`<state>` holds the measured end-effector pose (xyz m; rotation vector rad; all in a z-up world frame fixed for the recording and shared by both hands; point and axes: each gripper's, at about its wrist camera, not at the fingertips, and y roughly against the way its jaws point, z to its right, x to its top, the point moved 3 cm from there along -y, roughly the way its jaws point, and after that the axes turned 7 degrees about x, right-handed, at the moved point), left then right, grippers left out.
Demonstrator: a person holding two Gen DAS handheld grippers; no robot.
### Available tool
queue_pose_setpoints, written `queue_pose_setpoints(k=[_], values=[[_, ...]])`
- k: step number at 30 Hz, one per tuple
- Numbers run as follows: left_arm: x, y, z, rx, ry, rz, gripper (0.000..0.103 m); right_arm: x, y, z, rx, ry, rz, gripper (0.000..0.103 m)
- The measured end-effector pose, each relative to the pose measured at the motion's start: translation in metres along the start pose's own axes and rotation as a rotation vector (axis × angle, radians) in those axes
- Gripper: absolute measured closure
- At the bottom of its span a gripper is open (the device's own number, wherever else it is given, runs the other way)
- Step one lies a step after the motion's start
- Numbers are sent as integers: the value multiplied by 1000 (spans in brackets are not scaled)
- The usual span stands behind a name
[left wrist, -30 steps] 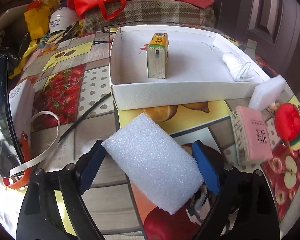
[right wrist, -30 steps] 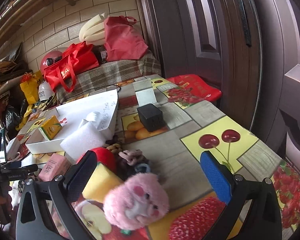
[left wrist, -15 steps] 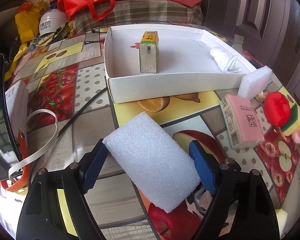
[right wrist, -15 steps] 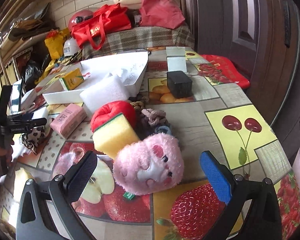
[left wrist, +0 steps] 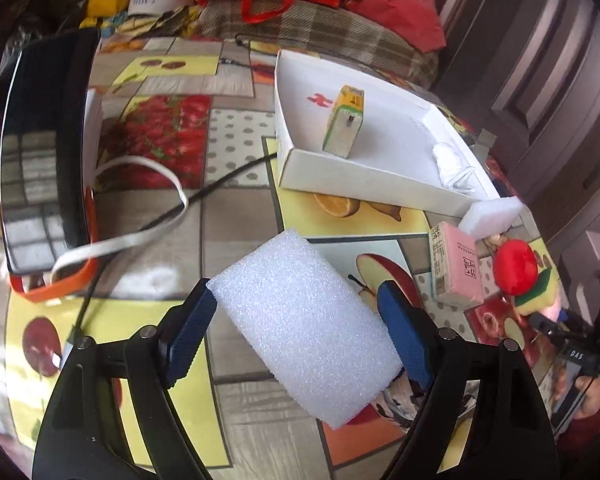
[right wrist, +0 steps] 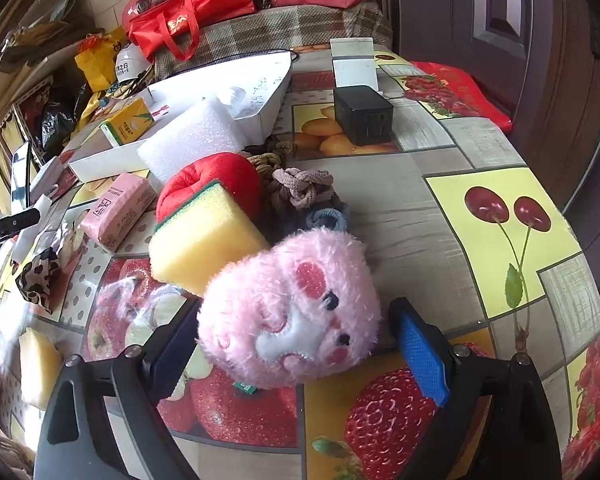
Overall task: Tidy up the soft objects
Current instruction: 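Grasp the pink pig plush with the right gripper while the left lifts the foam block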
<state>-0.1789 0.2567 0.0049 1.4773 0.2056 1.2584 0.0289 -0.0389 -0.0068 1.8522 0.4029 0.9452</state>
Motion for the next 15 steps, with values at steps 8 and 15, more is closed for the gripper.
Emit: queue_pose_setpoints(k=[8, 15], values=[[-20, -7, 14, 99, -77, -13, 20, 0, 2, 5, 6, -35, 13, 9], [-27, -11, 18, 204, -166, -22, 17, -1, 1, 1, 3, -24, 12, 9]])
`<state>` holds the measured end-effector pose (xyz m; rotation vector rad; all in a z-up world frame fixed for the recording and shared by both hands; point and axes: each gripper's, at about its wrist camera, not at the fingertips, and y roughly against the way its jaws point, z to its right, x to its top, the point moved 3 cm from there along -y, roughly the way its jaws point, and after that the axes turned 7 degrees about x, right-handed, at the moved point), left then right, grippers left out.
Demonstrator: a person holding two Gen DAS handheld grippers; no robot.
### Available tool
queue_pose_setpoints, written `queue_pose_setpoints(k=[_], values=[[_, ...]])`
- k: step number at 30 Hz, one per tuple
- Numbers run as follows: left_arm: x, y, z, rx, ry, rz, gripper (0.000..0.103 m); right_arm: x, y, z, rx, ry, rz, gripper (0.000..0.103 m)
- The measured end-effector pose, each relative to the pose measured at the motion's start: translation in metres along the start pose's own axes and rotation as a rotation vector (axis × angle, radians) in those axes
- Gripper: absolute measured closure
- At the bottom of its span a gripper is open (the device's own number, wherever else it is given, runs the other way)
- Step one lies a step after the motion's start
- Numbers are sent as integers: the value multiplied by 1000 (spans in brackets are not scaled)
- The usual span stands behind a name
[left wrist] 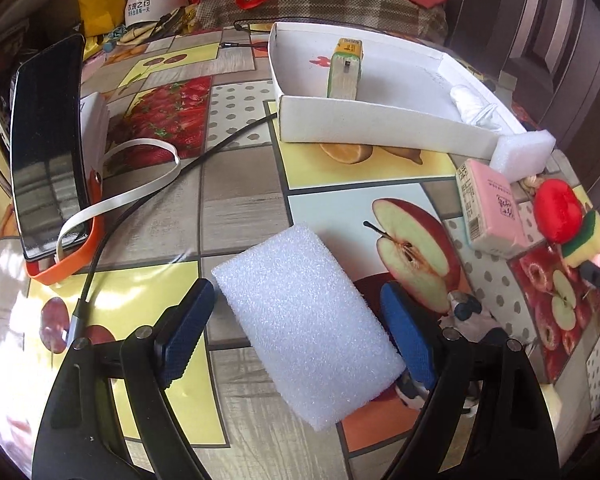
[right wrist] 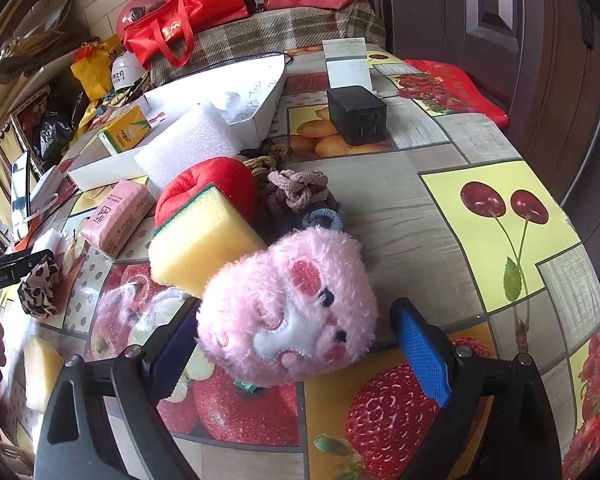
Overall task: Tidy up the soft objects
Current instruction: 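Grasp the pink pig plush with the right gripper while the left lifts the foam block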
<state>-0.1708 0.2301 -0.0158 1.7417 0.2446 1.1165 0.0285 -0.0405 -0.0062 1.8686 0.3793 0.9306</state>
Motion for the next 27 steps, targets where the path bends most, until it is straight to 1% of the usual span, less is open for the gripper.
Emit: queue_pose_setpoints(k=[2, 3, 4, 5, 6, 7, 9, 10, 12, 14, 15, 16, 17, 20, 22, 24, 27], values=[[-2, -1, 1, 27, -31, 3, 17, 0, 0, -1, -3, 6, 1, 10], [-4, -1, 1, 26, -44, 10, 17, 0, 0, -2, -5, 8, 3, 10], [-6, 0, 0, 25, -57, 17, 18, 0, 1, -3, -6, 13, 7, 12], [-8, 0, 0, 24, -72, 27, 18, 0, 2, -4, -9, 19, 11, 29], [-9, 1, -1, 19, -82, 38, 23, -1, 2, -5, -15, 22, 10, 36], [-10, 3, -4, 13, -89, 48, 35, -2, 1, -5, -19, 26, 5, 36], [-11, 6, -6, 5, -98, 64, 42, -3, 4, -6, -16, 31, 14, 38], [-11, 6, -8, 2, -96, 76, 44, -4, 6, -7, -14, 31, 23, 39], [-13, 7, -10, -4, -97, 104, 45, -7, 13, -5, -15, 19, 53, 40], [-13, 10, -12, -15, -79, 125, 45, -9, 25, -2, -17, 1, 108, 41], [-12, 14, -14, -43, -63, 151, 45, -9, 33, -3, -15, -4, 147, 41], [-10, 19, -17, -42, -48, 179, 45, -10, 42, -4, -20, -4, 194, 41], [-7, 23, -17, -17, -38, 213, 45, -10, 51, -5, -22, 3, 248, 41], [2, 40, -24, -33, 8, 350, 45, -9, 76, -14, -2, 33, 403, 40], [10, 48, -25, -33, 18, 439, 45, -6, 83, -22, -2, 52, 480, 40], [18, 51, -22, -12, 13, 504, 45, 0, 79, -31, 6, 69, 514, 40], [33, 50, -12, 14, -19, 568, 45, 12, 65, -45, -10, 92, 524, 40]])
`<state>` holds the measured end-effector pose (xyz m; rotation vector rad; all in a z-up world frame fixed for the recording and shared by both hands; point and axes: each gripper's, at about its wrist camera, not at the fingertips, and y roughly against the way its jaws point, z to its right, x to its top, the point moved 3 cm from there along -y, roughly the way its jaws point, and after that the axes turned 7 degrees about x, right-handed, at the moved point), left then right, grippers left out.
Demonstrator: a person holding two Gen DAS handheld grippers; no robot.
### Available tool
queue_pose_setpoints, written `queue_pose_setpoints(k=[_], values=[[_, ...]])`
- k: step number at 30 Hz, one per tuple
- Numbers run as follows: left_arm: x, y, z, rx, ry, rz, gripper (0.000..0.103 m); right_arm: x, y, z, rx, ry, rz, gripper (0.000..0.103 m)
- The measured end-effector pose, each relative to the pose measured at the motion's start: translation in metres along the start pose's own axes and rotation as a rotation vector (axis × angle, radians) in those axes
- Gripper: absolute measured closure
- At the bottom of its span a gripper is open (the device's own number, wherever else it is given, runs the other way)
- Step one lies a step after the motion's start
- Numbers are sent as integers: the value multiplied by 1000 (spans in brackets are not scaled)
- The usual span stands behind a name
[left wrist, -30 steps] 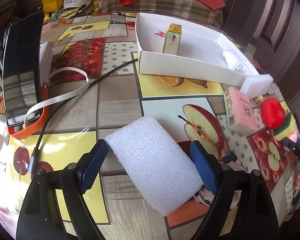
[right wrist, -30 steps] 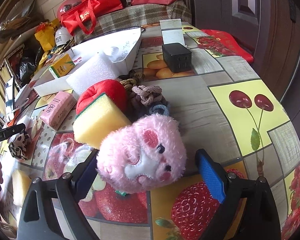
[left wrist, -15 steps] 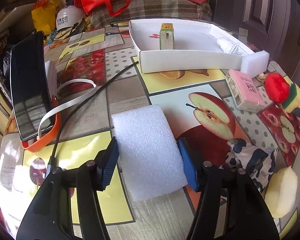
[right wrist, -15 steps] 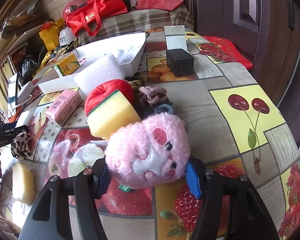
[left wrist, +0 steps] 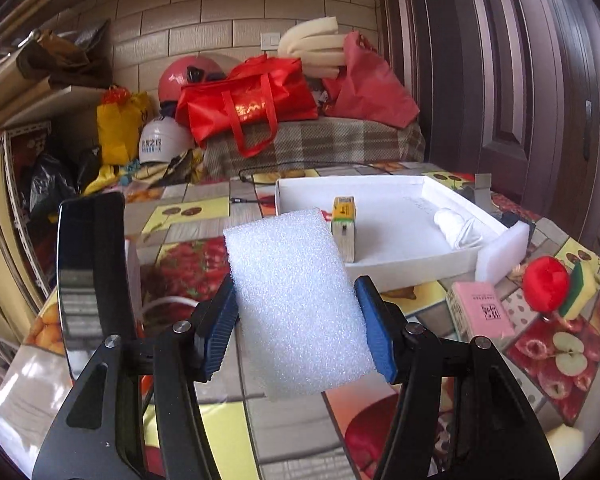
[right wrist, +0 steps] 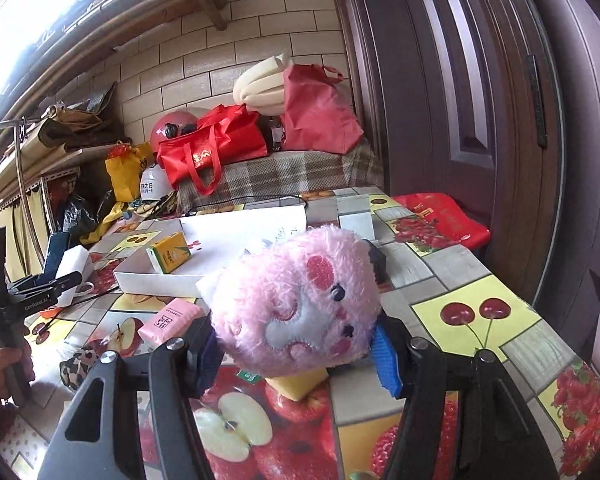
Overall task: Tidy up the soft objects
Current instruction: 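Grasp the pink pig plush with the right gripper while the left lifts the foam block, then lower the foam block into the box with the left gripper while the right drops the pig plush in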
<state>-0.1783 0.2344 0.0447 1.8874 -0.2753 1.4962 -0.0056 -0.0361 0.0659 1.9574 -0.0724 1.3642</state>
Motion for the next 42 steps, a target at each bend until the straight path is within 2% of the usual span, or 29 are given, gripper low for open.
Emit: queue_pose_setpoints(k=[6, 13, 20, 29, 34, 39, 42], values=[[15, -16, 19, -7, -46, 71, 45, 2, -43, -30, 9, 57, -16, 40], [25, -38, 7, 12, 54, 63, 45, 11, -76, -57, 7, 109, 17, 40], [36, -56, 16, 16, 49, 87, 44, 23, -110, -59, -23, 74, 27, 40], [48, -87, 15, 33, 91, 70, 44, 35, -153, -82, -24, 132, 25, 40], [49, -88, 14, 51, 106, 80, 44, 35, -154, -91, -25, 177, 38, 40], [49, -89, 21, 73, 63, 78, 44, 39, -155, -78, -38, 109, 43, 40], [49, -92, 20, 80, 71, 65, 44, 40, -154, -77, -35, 103, 47, 40]])
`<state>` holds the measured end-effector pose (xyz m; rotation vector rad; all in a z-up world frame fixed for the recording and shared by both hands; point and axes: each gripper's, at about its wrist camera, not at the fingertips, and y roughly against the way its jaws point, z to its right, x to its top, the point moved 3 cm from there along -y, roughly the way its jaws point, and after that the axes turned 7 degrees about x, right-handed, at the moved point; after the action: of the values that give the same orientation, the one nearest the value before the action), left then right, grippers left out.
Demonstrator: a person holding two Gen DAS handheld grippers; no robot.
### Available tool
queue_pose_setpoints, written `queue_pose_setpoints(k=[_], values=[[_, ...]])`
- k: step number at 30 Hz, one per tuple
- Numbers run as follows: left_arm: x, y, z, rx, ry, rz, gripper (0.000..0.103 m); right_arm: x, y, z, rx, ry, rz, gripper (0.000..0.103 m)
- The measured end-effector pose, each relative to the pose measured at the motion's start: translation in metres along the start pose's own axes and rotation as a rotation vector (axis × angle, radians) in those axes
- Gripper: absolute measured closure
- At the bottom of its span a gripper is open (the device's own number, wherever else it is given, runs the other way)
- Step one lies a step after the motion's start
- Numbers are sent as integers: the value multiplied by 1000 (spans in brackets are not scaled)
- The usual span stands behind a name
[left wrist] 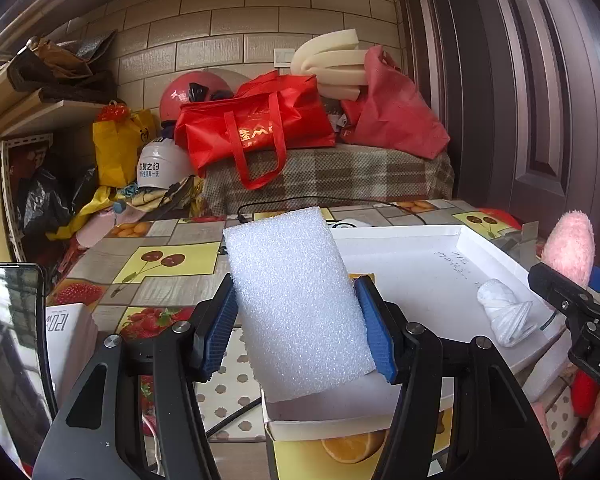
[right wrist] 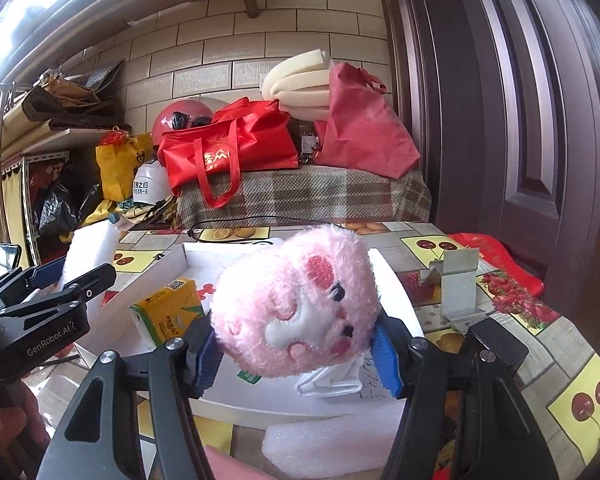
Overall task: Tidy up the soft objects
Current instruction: 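Lower the foam block into the box with the left gripper while the right drops the pig plush in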
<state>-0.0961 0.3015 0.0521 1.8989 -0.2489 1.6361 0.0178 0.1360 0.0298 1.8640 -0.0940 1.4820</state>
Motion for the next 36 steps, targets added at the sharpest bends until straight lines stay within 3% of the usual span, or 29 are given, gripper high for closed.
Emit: queue_pose_setpoints(k=[10, 21, 30, 32, 34, 36], values=[[5, -15, 9, -9, -13, -8, 44, 3, -17, 0, -23, -29, -32, 40], [6, -46, 24, -113, -46, -121, 44, -2, -64, 15, -21, -135, -199, 40], [4, -69, 44, -177, -103, -221, 46, 0, -82, 1, -22, -73, -237, 37], [5, -67, 38, -150, -74, -207, 42, -1, -85, 1, -16, -72, -251, 33], [7, -62, 28, -111, -31, -172, 27, -1, -83, 2, -27, -75, -242, 21], [8, -57, 18, -85, 12, -143, 17, 0, -79, 3, -35, -78, -221, 17]])
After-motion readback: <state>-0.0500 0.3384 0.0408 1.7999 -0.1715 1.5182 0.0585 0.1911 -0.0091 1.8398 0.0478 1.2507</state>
